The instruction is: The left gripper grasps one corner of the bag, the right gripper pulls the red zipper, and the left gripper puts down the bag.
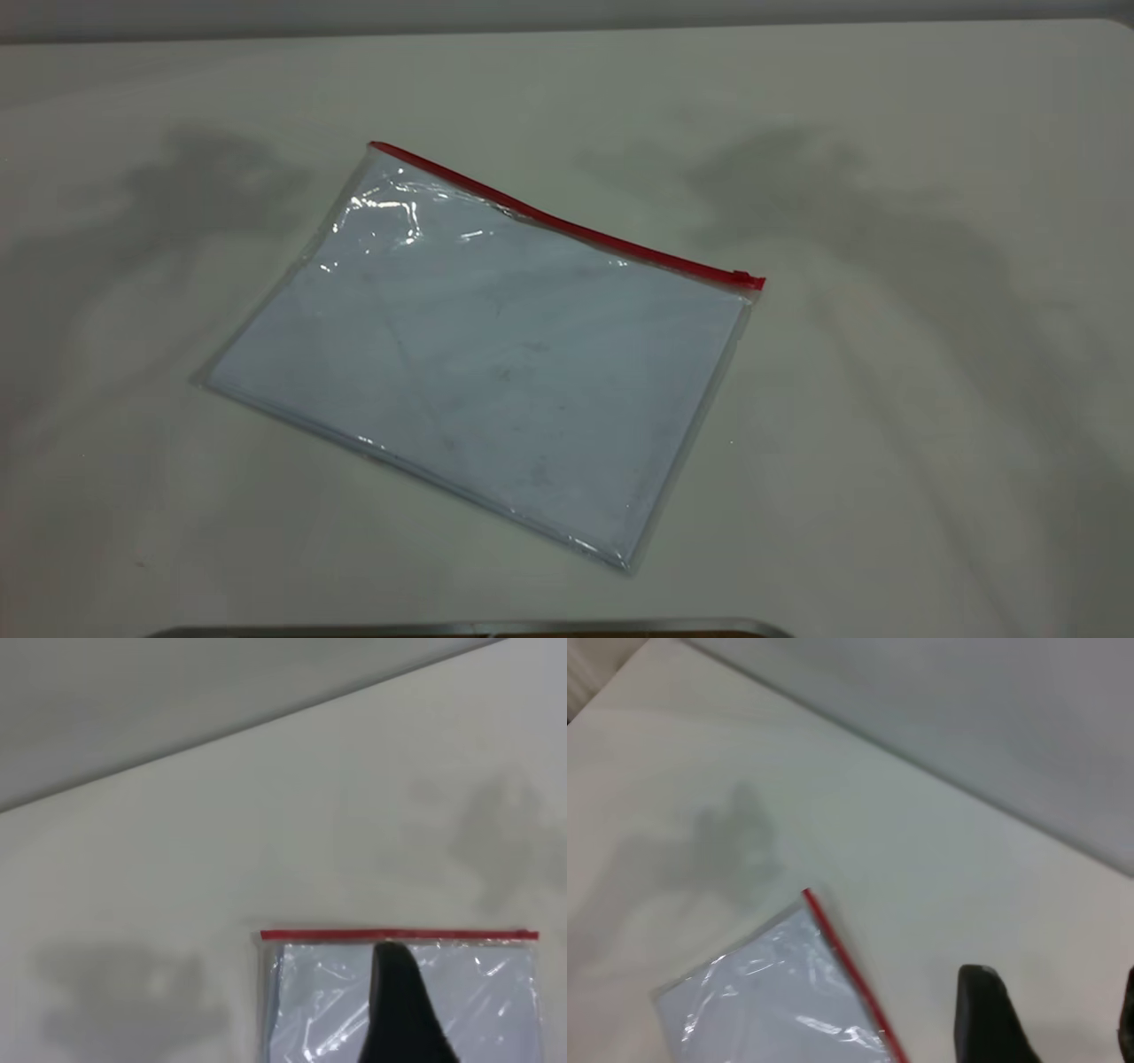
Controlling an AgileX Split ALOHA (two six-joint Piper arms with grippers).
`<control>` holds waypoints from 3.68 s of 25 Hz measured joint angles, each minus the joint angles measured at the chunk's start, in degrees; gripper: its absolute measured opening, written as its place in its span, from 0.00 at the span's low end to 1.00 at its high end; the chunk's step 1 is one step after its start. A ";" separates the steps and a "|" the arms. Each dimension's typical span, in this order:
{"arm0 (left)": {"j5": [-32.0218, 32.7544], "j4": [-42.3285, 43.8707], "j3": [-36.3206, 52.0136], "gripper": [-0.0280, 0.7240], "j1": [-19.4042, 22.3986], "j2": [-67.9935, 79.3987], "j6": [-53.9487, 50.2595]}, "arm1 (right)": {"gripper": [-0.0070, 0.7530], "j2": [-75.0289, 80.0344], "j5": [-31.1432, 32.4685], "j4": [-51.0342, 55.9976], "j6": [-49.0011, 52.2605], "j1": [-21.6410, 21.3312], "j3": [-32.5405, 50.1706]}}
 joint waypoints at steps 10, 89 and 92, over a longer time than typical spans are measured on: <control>0.00 1.98 26.49 0.71 0.00 -15.35 0.00 | 0.53 -18.14 0.00 -3.27 -0.07 0.00 30.16; -1.24 20.82 92.41 0.61 0.00 -109.44 -13.27 | 0.53 -113.26 -6.23 -13.47 6.77 -13.89 106.20; -1.24 20.82 92.41 0.61 0.00 -109.44 -13.27 | 0.53 -113.26 -6.23 -13.47 6.77 -13.89 106.20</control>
